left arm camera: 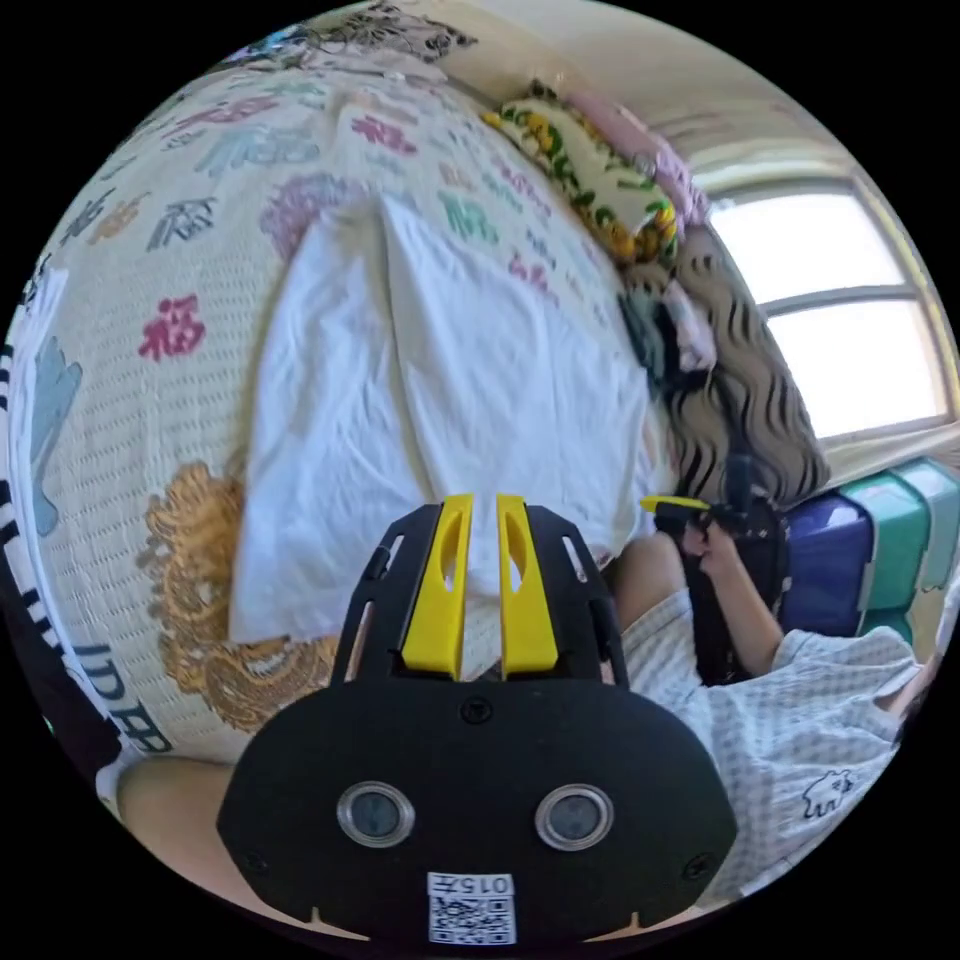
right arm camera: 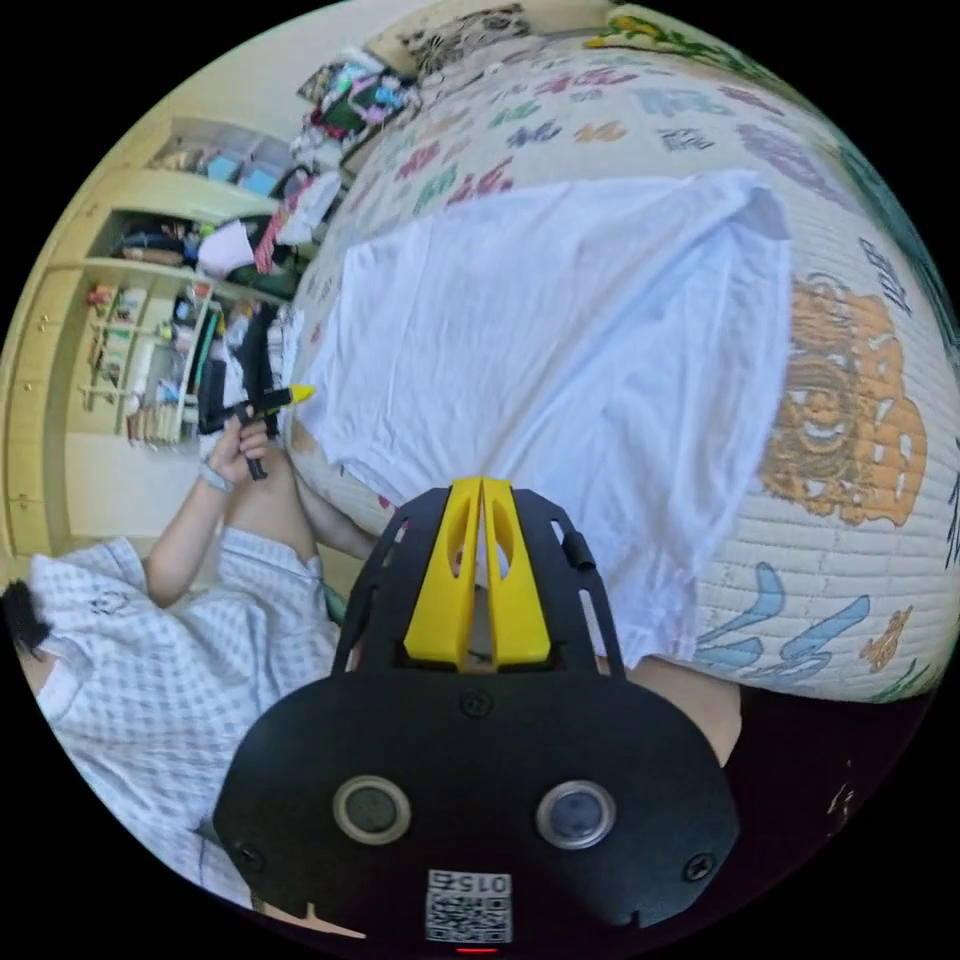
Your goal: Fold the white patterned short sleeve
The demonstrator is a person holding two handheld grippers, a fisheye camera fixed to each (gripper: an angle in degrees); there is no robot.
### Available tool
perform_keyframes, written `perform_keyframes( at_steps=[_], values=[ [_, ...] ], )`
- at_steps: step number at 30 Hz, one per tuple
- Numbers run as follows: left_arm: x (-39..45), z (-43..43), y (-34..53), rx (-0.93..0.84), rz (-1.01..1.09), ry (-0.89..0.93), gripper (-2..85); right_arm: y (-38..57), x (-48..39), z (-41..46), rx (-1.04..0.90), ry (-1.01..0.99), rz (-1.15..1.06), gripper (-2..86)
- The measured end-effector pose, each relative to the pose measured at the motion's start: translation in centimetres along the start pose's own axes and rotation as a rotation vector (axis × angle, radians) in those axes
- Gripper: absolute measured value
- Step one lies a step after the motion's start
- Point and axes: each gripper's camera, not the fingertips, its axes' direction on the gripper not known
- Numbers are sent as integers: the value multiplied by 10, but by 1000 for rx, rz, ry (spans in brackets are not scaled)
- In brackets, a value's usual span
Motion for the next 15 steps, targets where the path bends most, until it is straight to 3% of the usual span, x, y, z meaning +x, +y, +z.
perform_keyframes(
  at_steps=[2,5,9,15],
  values=[
    [-9,-35,-20,153,-22,46,61,-18,28,-37,129,-66,65,74],
    [-19,-60,-59,241,-44,8,72,-47,62,-72,246,-109,150,92],
    [-34,-61,-108,219,-88,13,75,-87,90,-90,307,-102,251,96],
    [-54,-31,-160,84,-159,-48,85,-151,115,-80,243,-96,353,103]
  ],
)
